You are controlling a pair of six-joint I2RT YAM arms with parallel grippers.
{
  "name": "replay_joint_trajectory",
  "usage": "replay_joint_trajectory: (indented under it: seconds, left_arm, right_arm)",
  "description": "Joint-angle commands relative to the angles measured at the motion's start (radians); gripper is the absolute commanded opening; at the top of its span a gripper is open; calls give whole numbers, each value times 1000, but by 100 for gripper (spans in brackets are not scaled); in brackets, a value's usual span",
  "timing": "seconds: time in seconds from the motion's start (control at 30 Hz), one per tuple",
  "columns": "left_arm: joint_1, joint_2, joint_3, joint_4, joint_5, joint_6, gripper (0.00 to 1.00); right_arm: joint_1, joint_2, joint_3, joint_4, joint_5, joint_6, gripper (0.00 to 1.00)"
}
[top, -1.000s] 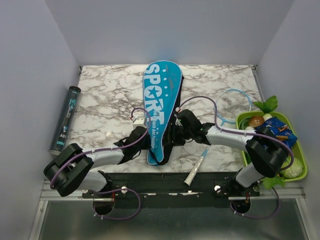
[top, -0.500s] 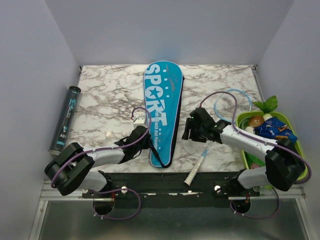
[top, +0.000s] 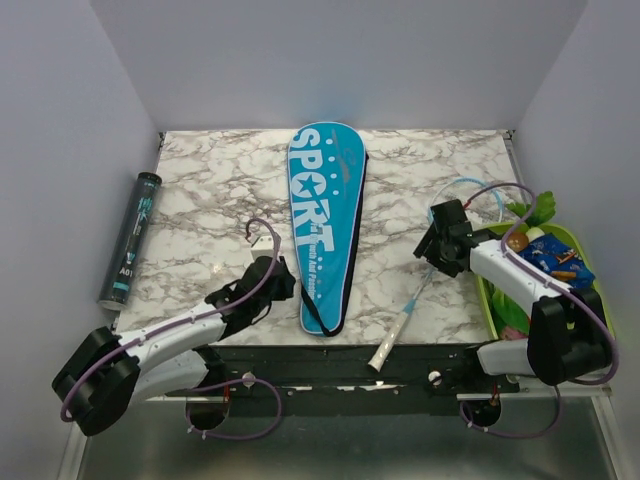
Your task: Pack up the badminton gear
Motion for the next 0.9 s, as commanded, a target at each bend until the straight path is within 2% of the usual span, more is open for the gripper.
replay_joint_trajectory:
  seconds: [0.0,0.23,0.33,0.37,0.43,0.47,0.53,0.57,0.87]
  left_arm:
    - [-5,-89,50,-106,-47,24,32]
    - [-5,-29,160,-74,54,57,36]
    - [-5,61,220,-46,106,66,37]
    - [-5,81,234,-37,115,69,38]
    - [-6,146,272,-8,140,78,40]
    - [-5,167,289,-6,146,84,41]
    - [-5,228,335,-2,161,93,41]
    - [-6,248,349,1,164,93,41]
    - [-37,465,568,-66,224,139,47]
  right_arm:
    - [-57,47,-32,1,1,19,73]
    - [-95,140,-38,46,-33,11,72]
    - [-97,183,-21,47,-27,8,61]
    - [-95,188,-20,50,-24,2,49]
    - [-97,186,-23,61,-22,-3,35]
    - [-97,185,-23,64,-24,-10,21]
    - [-97,189,-18,66,-27,-20,10]
    - [-97,192,-14,66,-33,-32,1]
    - [-98,131,-11,96,-90,-113,1]
